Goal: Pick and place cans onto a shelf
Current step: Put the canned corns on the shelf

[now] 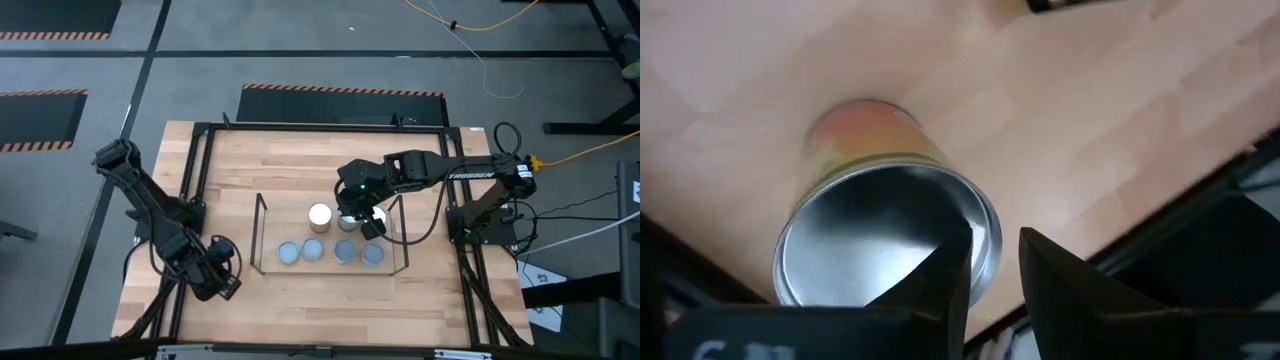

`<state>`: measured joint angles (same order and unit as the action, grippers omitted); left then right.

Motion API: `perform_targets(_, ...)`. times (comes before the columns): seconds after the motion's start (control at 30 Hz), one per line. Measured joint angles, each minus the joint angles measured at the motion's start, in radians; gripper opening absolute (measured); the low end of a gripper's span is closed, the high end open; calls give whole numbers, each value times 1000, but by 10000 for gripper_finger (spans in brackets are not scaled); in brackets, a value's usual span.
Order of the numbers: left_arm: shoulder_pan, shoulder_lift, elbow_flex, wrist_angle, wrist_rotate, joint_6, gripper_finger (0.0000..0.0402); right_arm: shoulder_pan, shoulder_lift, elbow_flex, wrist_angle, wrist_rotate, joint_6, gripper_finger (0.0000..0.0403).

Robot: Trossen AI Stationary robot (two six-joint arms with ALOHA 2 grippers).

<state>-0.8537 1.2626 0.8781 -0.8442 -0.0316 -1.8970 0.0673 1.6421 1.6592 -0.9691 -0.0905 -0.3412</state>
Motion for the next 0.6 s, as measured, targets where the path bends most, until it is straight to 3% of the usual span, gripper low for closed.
perform_targets(0.2, -5, 25, 2, 22, 5, 22, 82, 0, 0, 0, 0, 0, 0, 78)
perform_targets(0.37, -5, 31, -7, -14, 68, 21, 82, 0, 0, 0, 0, 0, 0, 78)
perform_targets(0.6, -4, 29, -4, -24, 55, 15, 82, 0, 0, 0, 0, 0, 0, 78)
